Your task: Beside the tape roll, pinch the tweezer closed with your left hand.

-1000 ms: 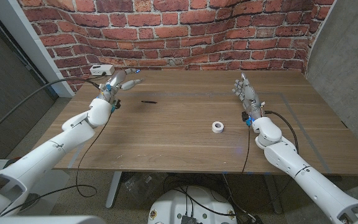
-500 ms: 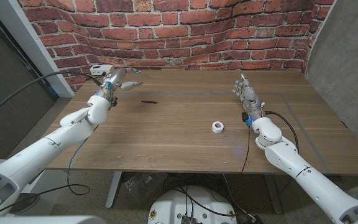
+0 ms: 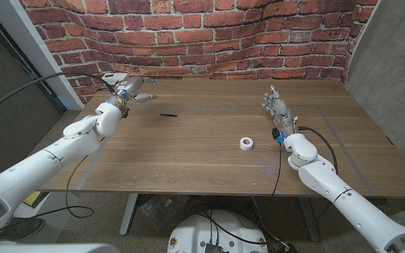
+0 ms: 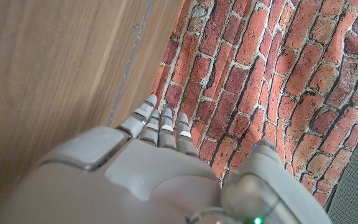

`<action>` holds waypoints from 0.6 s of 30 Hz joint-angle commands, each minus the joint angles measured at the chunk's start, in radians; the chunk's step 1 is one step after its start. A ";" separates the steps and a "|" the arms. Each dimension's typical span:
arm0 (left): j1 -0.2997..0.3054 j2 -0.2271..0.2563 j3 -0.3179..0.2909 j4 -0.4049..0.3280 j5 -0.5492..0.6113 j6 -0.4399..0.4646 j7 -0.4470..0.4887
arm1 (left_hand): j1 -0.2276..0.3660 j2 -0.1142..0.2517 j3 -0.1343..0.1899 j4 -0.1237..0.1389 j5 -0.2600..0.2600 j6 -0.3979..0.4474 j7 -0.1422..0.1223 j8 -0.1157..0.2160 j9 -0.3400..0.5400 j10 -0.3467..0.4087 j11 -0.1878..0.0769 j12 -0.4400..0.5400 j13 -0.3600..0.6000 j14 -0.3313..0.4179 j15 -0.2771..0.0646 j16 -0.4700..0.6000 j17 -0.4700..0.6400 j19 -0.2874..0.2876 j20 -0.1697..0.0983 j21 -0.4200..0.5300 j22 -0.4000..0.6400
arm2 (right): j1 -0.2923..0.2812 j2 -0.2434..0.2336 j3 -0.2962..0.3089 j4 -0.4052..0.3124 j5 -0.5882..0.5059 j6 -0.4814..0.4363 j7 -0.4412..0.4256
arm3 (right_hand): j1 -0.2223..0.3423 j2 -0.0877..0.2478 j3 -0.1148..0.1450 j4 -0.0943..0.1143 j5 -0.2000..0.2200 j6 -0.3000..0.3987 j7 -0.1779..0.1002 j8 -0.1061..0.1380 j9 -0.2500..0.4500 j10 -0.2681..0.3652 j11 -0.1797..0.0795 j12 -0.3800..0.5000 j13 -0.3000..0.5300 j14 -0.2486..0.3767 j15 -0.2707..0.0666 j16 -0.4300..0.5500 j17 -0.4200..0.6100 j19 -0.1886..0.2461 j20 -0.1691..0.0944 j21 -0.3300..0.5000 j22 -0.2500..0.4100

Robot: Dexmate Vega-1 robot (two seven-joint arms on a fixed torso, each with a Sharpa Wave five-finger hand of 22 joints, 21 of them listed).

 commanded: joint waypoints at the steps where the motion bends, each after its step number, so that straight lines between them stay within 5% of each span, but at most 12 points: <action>1: -0.054 0.068 0.035 -0.056 0.074 0.062 -0.182 | 0.020 0.006 0.010 0.002 0.008 0.022 -0.004 0.004 0.003 0.021 -0.006 0.005 0.003 0.013 -0.113 0.004 0.003 0.004 -0.008 -0.008 0.002 | 0.004 0.007 -0.004 -0.003 0.007 0.008 0.007 | 0.012 0.002 0.000 -0.008 -0.002 0.010 -0.003 -0.006 0.004 0.001 0.005 0.005 0.004 0.001 0.004 -0.001 0.005 0.001 0.003 0.001 0.005; 18: -0.125 0.082 0.086 -0.056 0.199 0.069 -0.325 | 0.050 0.001 0.014 0.010 0.000 0.096 -0.055 0.009 0.001 0.080 -0.041 0.005 0.003 0.036 -0.144 0.003 0.002 0.003 -0.019 -0.017 0.002 | -0.012 0.006 -0.007 -0.027 -0.001 -0.003 -0.009 | 0.011 0.002 -0.001 -0.009 -0.003 0.013 -0.004 -0.006 0.004 0.002 0.006 0.005 0.005 0.003 0.002 0.000 0.005 0.001 0.005 0.001 0.005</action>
